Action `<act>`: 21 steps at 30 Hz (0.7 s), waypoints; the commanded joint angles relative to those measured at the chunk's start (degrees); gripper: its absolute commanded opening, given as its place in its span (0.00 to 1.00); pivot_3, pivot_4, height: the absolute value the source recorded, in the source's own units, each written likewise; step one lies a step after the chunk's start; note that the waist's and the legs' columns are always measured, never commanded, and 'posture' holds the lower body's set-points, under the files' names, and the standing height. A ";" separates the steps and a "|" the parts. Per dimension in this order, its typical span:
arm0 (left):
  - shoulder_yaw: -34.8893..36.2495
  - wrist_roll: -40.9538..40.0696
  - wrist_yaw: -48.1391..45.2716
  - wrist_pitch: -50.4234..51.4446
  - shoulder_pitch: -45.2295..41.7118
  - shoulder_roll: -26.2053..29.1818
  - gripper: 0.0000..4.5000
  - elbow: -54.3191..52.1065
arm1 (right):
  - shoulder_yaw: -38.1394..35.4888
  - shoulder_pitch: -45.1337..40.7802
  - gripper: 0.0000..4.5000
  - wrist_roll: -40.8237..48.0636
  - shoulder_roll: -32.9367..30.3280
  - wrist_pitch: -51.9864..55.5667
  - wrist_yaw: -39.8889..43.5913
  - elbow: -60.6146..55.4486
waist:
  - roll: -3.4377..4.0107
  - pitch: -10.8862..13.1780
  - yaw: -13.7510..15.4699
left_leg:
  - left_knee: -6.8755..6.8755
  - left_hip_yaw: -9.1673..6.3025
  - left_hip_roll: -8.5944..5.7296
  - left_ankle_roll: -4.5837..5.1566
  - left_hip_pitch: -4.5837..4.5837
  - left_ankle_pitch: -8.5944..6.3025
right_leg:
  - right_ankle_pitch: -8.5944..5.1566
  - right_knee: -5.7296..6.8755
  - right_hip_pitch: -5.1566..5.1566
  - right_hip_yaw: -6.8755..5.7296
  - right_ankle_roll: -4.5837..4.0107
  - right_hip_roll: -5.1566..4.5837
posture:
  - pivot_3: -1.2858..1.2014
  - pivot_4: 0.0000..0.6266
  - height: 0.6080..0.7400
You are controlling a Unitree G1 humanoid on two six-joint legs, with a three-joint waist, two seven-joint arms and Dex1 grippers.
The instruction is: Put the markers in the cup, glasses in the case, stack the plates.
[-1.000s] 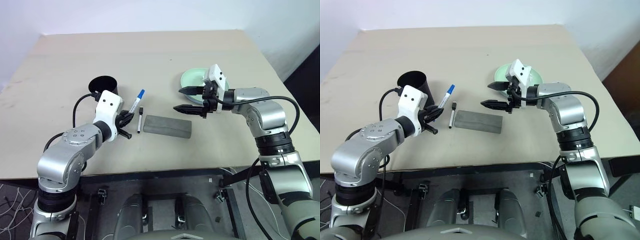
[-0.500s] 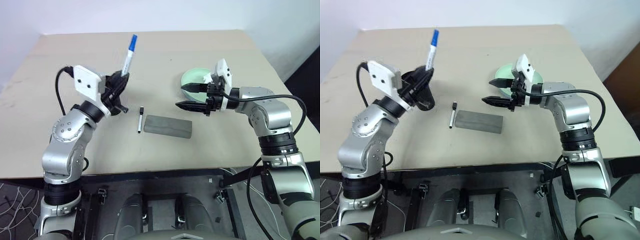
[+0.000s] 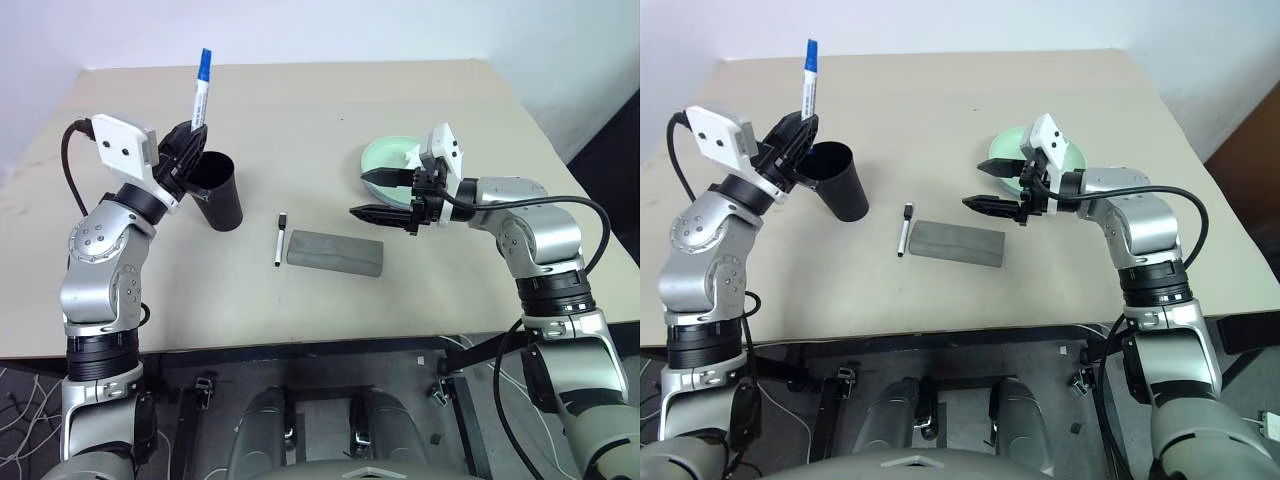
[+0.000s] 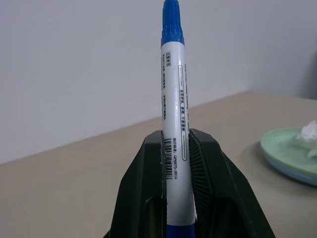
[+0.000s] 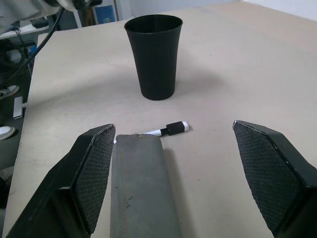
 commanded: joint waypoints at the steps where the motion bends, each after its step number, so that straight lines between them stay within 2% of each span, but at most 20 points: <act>1: 1.75 -0.11 -1.13 -3.19 0.40 1.23 0.08 0.64 | -1.18 -0.17 0.89 0.60 -0.79 -0.92 -0.03 -2.57 | 0.00 0.00 0.03 | 0.00 0.00 0.00 0.00 0.00 0.00 | 0.00 0.00 0.00 0.00 0.00 0.00 | 0.52 0.24 0.70; 9: 1.35 0.27 -2.64 -8.10 1.09 0.49 0.08 7.02 | -1.44 0.09 0.89 0.65 -0.75 -1.29 -0.50 -2.89 | 0.00 0.00 -0.01 | 0.00 0.00 0.01 0.00 0.00 0.00 | 0.00 0.00 0.00 0.00 0.00 -0.03 | 0.52 0.24 0.70; 21: -0.38 1.39 -2.78 -9.78 0.50 -0.19 0.08 11.31 | -1.21 0.72 0.89 0.26 -1.14 -1.67 -1.08 -3.73 | 0.00 0.00 -0.01 | 0.00 0.00 0.01 0.00 0.00 0.00 | 0.00 0.00 0.00 -0.01 0.00 -0.08 | 0.52 0.24 0.70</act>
